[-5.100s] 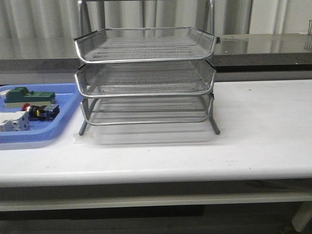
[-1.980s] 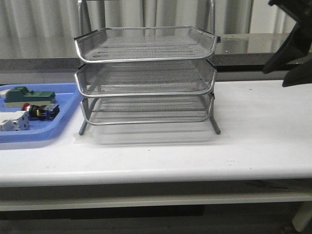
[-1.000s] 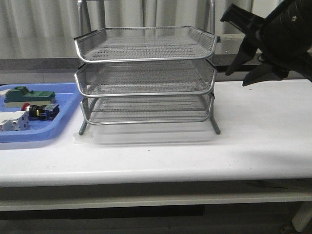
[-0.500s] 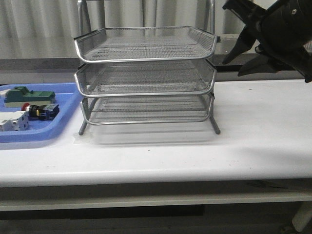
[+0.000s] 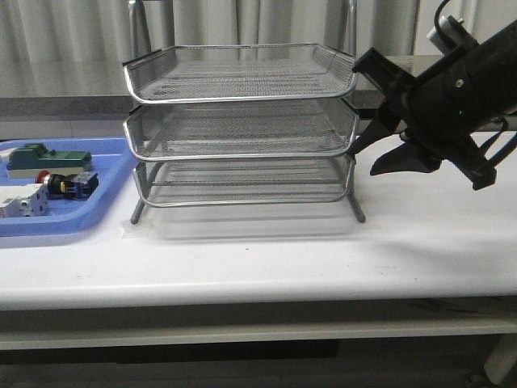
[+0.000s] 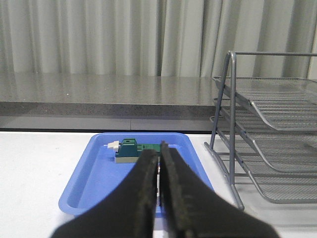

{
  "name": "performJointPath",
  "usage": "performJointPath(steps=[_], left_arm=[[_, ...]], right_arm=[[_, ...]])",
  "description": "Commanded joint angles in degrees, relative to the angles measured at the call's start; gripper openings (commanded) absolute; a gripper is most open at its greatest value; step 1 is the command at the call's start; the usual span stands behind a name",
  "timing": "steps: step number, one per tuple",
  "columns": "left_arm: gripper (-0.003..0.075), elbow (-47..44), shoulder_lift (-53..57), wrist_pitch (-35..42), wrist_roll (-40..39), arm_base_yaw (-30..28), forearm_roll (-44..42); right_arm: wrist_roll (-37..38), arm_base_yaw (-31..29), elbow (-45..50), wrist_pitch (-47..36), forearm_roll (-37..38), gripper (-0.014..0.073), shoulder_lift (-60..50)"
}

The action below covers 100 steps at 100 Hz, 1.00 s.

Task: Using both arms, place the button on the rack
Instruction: 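Move the right gripper to the middle wire tray's front edge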

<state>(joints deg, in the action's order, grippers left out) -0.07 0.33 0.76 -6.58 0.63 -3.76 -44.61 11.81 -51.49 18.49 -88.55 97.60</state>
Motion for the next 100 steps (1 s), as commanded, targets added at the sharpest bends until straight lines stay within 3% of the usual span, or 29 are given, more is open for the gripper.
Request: performJointPath(steps=[1,34,100], left_arm=[[0.0004,-2.65,1.85,4.49,-0.55,-0.10,0.45],[0.0004,-2.65,1.85,4.49,-0.55,-0.10,0.45],[0.0004,-2.65,1.85,4.49,-0.55,-0.10,0.45]], right_arm=[[-4.54,-0.56,-1.71,2.78,-4.93,0.0286,-1.69],[-20.24,-0.56,-1.79,7.38,-21.86,0.0286,1.19],[-21.39,-0.56,-9.68,9.26,-21.82,0.0286,6.02]])
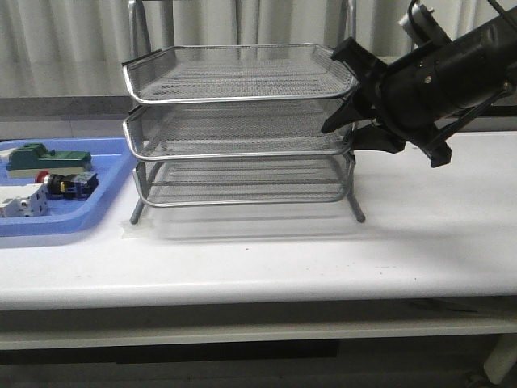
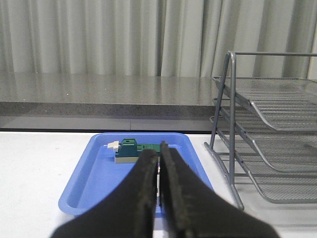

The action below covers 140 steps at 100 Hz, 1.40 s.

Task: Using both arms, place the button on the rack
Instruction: 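Move the right gripper to the middle wire tray's front edge, then pull the middle wire tray toward the robot with the right gripper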

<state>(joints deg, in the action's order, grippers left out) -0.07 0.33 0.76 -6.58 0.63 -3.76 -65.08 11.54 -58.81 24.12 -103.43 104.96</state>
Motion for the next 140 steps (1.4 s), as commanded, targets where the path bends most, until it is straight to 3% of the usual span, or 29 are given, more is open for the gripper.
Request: performJointPath(steps=[1,12,33,44,68,121,140], left_arm=[[0.0004,-2.65,1.85,4.49,-0.55,-0.10,0.45],[0.0004,-2.65,1.85,4.49,-0.55,-0.10,0.45],[0.0004,-2.65,1.85,4.49,-0.55,-0.10,0.45],[0.0004,-2.65,1.85,4.49,-0.55,-0.10,0.45],[0.0004,-2.65,1.85,4.49,-0.55,-0.10,0.45],[0.0004,-2.65,1.85,4.49,-0.55,-0.10,0.45],[0.0004,-2.65,1.85,4.49,-0.55,-0.10,0.45]], right_arm=[[-0.91,-0.28,-2.36,3.77,-6.94,0.0286,-1.26],[-0.91,-0.28,-2.30,4.23,-6.94,0.0258,-0.96],[-0.91,-0.28,-2.18,5.01,-6.94,0.0009,-0.96],[-0.91,-0.28,-1.90,5.26,-6.22,-0.0062,-0.96],[-0.91,-0.28,2.68,6.37,-5.46,-0.0067,-1.44],[-7.43,-0.28,23.28,7.22,-5.45,-0.0067,-13.46],[-9.46,-0.28,25.80,9.08,-5.39,-0.0058,-14.90]])
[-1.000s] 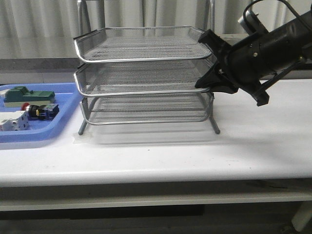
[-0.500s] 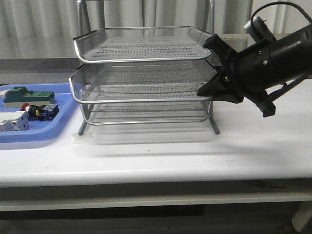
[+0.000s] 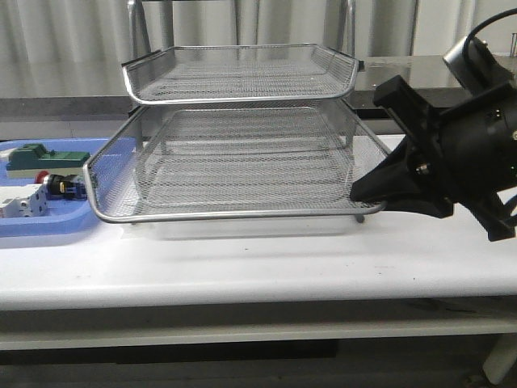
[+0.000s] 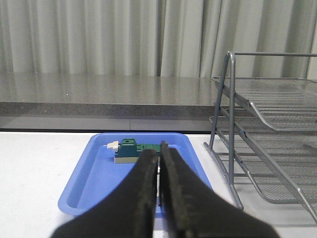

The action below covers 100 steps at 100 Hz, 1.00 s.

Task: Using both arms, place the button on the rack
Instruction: 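Pull the middle wire tray toward the robot with the right gripper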

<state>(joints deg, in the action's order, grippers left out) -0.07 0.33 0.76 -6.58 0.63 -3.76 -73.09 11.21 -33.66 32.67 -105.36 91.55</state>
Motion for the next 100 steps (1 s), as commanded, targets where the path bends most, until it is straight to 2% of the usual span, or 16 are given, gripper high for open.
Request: performJointPath(steps=[1,10,28,34,61,73,84,100], left_arm=[[0.0004,-2.65,1.85,4.49,-0.55,-0.10,0.45],[0.0004,-2.65,1.85,4.49,-0.55,-0.10,0.45],[0.0004,-2.65,1.85,4.49,-0.55,-0.10,0.45],[0.0004,-2.65,1.85,4.49,-0.55,-0.10,0.45],[0.0004,-2.65,1.85,4.49,-0.55,-0.10,0.45],[0.0004,-2.65,1.85,4.49,-0.55,-0.10,0.45],[0.0004,-2.65,1.85,4.49,-0.55,-0.10,0.45],[0.0004,-2.65,1.85,4.49,-0.55,-0.10,0.45]], right_arm=[[-1.48,0.05,0.65,0.62,-3.46,-0.0055,-1.48],[-1.58,0.05,0.65,2.31,-3.73,0.0037,-1.68],[-1.58,0.05,0.65,3.10,-3.79,0.0379,-1.70],[-1.58,0.05,0.65,3.16,-3.79,0.0445,-1.70],[-1.62,0.05,0.69,2.84,-2.57,0.0456,-3.38],[-1.62,0.05,0.69,-0.63,-0.99,0.0456,-7.53],[0.47,0.05,0.69,-4.90,3.99,0.0456,-12.77],[8.96,0.05,0.69,-9.06,15.13,0.0456,-20.99]])
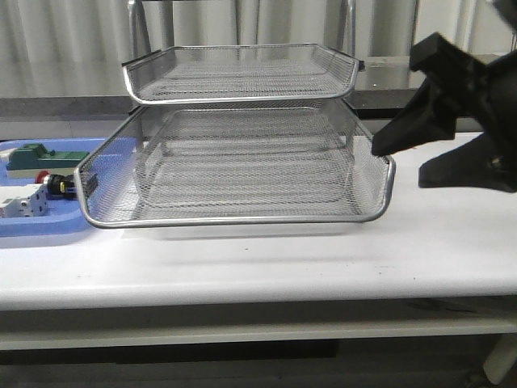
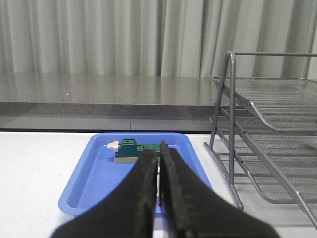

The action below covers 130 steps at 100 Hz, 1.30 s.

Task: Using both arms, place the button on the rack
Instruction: 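Pull the middle wire tray toward the robot with the right gripper, then withdraw the right gripper and move the left gripper over the blue tray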

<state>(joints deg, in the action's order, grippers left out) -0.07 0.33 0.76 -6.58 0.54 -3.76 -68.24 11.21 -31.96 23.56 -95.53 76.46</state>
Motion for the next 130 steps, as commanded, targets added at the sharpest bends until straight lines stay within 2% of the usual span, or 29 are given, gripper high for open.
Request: performJointPath(steps=[1,23,33,50,66,74,94,111,124,130], left_arm=[[0.0004,-2.65,1.85,4.49,-0.55,-0.01,0.45],[0.0004,-2.65,1.85,4.49,-0.55,-0.01,0.45],[0.0004,-2.65,1.85,4.49,-0.55,-0.01,0.45],[0.0004,-2.65,1.85,4.49,-0.55,-0.01,0.45],[0.0004,-2.65,1.85,4.49,-0.55,-0.01,0.45],[0.0004,-2.65,1.85,4.49,-0.55,-0.01,0.45],[0.0004,-2.65,1.85,4.49,-0.55,-0.01,0.45],[0.0004,-2.65,1.85,4.49,-0.55,-0.01,0.45],[0.0004,-2.65,1.85,4.49,-0.55,-0.01,0.45],[0.0004,-2.65,1.85,4.49,-0.55,-0.01,0.45]], right_arm=[[4.96,0.05,-1.00,-0.11,5.81,0.0456,-6.24],[20.47,0.05,-1.06,-0.76,23.33,0.0456,-15.72],[28.60,-0.10,-1.24,0.16,34.14,0.0456,-18.98],[44.60,-4.13,-3.89,7.81,54.65,0.0456,-23.47],[54.88,-8.94,-8.64,16.25,73.02,0.0456,-27.55],[59.17,-9.17,-10.00,18.58,77.85,0.0456,-29.71],[62.81,-9.17,-10.96,22.73,85.24,0.0456,-35.94],[69.07,-9.17,-10.96,25.93,94.79,0.0456,-39.65],[70.75,-9.17,-10.96,25.93,98.30,0.0452,-42.00],[70.75,-9.17,-10.96,25.93,98.57,0.0418,-42.57]])
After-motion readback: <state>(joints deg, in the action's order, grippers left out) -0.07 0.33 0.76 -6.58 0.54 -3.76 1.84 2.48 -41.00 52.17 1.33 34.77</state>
